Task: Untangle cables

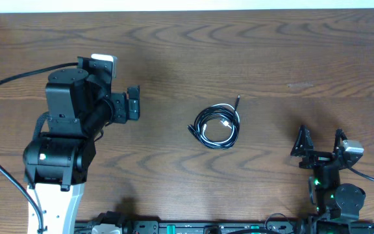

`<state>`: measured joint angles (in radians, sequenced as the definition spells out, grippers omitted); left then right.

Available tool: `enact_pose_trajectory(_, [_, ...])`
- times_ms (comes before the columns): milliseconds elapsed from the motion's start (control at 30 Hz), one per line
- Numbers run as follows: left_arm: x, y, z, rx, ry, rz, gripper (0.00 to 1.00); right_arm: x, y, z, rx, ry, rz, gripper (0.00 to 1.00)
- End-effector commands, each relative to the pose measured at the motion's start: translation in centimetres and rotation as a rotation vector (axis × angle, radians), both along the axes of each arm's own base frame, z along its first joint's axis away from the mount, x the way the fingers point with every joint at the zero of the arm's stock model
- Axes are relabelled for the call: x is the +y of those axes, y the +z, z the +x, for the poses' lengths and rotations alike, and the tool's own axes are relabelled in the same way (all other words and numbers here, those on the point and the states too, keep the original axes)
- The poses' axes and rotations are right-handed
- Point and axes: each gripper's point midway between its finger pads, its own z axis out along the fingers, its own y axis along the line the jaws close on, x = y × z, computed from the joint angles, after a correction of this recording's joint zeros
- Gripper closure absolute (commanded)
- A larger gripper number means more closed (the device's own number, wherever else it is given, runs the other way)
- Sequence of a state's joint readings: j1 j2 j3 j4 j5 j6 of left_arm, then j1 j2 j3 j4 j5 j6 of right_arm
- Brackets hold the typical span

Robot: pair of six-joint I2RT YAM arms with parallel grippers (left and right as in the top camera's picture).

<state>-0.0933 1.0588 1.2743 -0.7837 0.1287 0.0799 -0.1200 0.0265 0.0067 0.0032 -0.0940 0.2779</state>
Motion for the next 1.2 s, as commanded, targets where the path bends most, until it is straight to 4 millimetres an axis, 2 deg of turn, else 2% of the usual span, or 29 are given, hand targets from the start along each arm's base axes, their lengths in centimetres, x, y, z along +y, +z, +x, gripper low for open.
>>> enact_pose_trajectory(0, [0.0, 1.3, 0.3, -0.042, -0.003, 0.000, 0.02, 1.4, 2.2, -0.3, -0.051, 0.077, -0.001, 0.01])
enact_pose_trajectory(133, [0.0, 1.3, 0.3, -0.041, -0.003, 0.000, 0.02, 3.6, 6.4, -1.3, -0.130, 0.198, -0.019, 0.01])
enact_pose_trajectory(167, [0.0, 1.3, 0.3, -0.041, -0.003, 0.000, 0.02, 4.0, 8.5, -2.1, -0.158, 0.216, -0.026, 0.01])
enact_pose_trajectory(300, [0.0, 1.1, 0.2, -0.035, -0.003, 0.000, 0.02, 4.5, 12.7, -4.2, -0.184, 0.236, -0.046, 0.01])
enact_pose_trajectory(533, [0.0, 1.1, 0.0, -0.030, -0.003, 0.000, 0.02, 5.0, 18.6, -7.9, -0.190, 0.229, -0.145, 0.01])
enact_pose_trajectory(667, [0.0, 1.2, -0.2, -0.032, -0.004, 0.000, 0.02, 5.4, 20.4, -8.1, -0.124, 0.253, -0.191, 0.01])
enact_pose_trajectory(867, [-0.2, 1.5, -0.7, -0.040, -0.015, -0.009, 0.02, 6.1, 22.0, -6.4, 0.014, 0.326, -0.215, 0.01])
enact_pose_trajectory(967, [-0.2, 1.6, -0.9, -0.039, -0.016, -0.010, 0.02, 6.0, 22.2, -5.1, 0.103, 0.339, -0.215, 0.01])
enact_pose_trajectory(1167, [-0.1, 1.5, -1.0, -0.034, -0.015, -0.009, 0.02, 6.1, 21.0, -3.1, 0.298, 0.407, -0.274, 0.01])
